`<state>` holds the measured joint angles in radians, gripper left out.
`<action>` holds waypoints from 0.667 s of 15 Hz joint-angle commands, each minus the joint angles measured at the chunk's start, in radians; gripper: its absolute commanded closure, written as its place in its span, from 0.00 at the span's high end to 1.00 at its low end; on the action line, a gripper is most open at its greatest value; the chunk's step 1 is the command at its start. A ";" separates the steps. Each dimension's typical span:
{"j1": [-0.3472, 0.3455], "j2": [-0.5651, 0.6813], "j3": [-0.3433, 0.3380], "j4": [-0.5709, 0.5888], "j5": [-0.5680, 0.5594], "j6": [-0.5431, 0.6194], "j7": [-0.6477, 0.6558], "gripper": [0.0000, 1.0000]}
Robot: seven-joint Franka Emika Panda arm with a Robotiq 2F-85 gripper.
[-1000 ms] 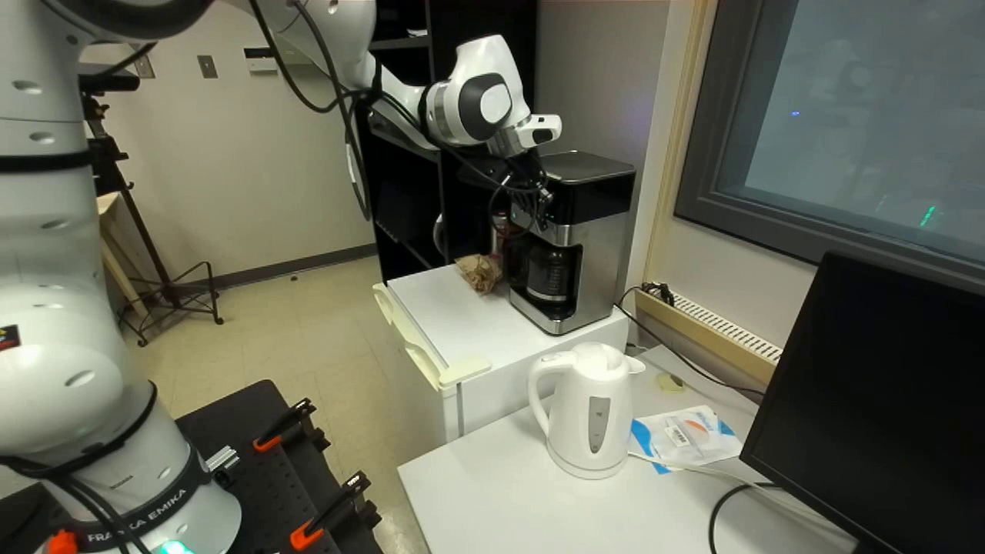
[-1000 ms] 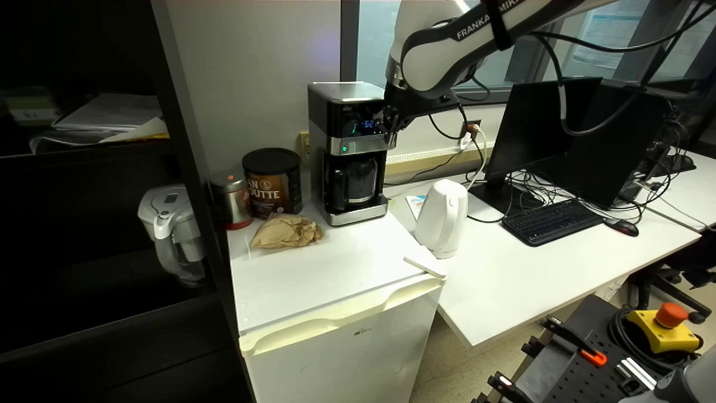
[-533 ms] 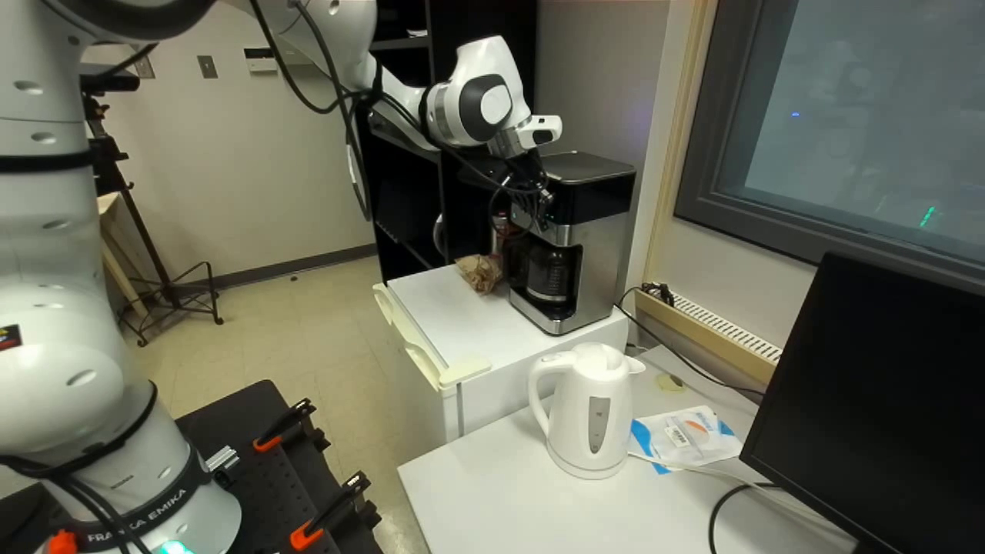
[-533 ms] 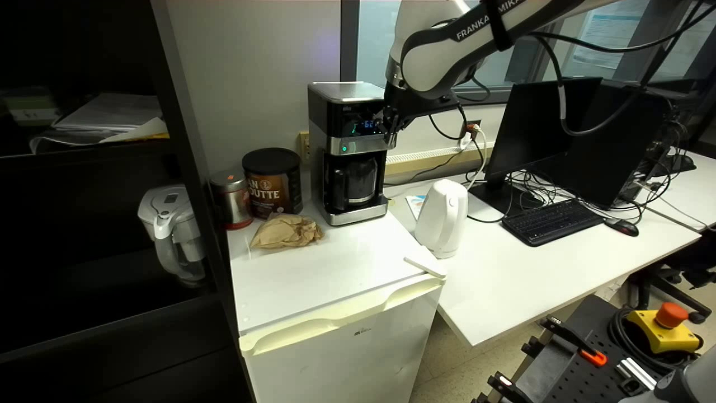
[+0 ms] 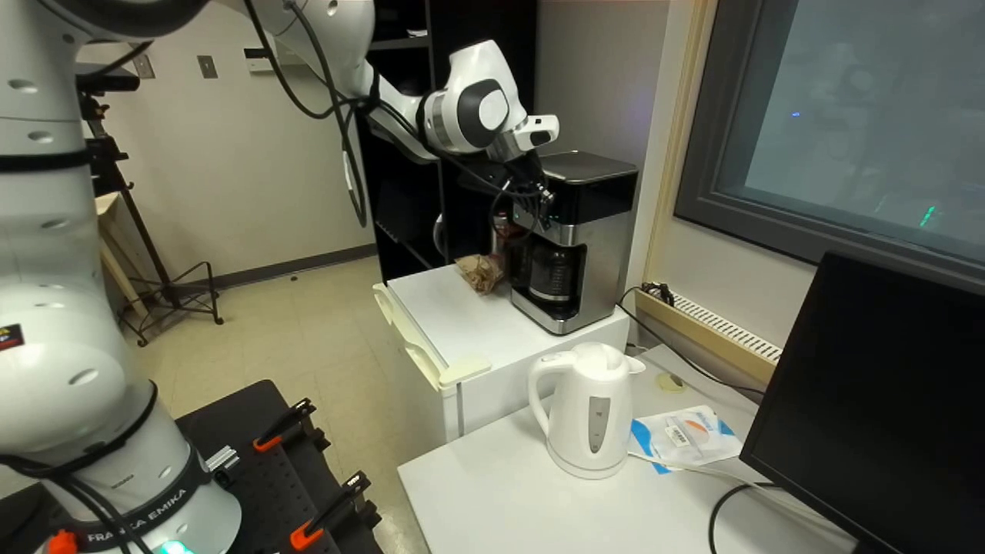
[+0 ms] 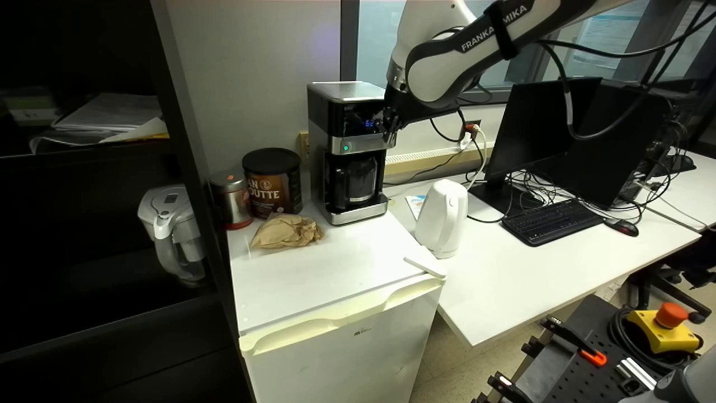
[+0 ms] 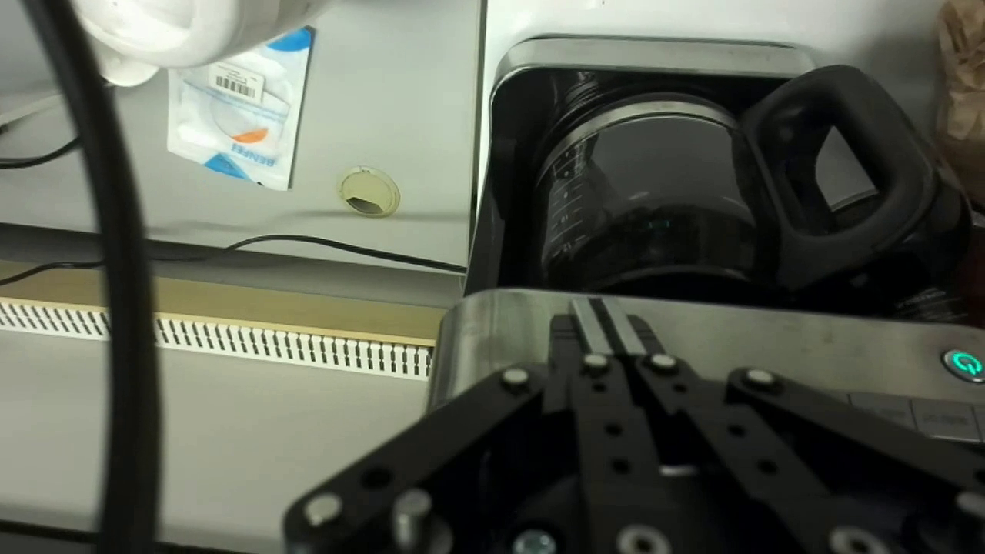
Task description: Press the second rectangular button from the right on the coffee machine
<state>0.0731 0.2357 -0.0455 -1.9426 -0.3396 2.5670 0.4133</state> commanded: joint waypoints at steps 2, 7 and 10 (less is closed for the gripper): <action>0.019 -0.063 -0.001 -0.066 -0.005 0.082 -0.026 0.00; 0.016 -0.179 0.052 -0.169 0.051 0.066 -0.160 0.00; 0.014 -0.246 0.083 -0.224 0.096 0.024 -0.252 0.00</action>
<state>0.0875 0.0794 0.0153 -2.0875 -0.2919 2.6268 0.2525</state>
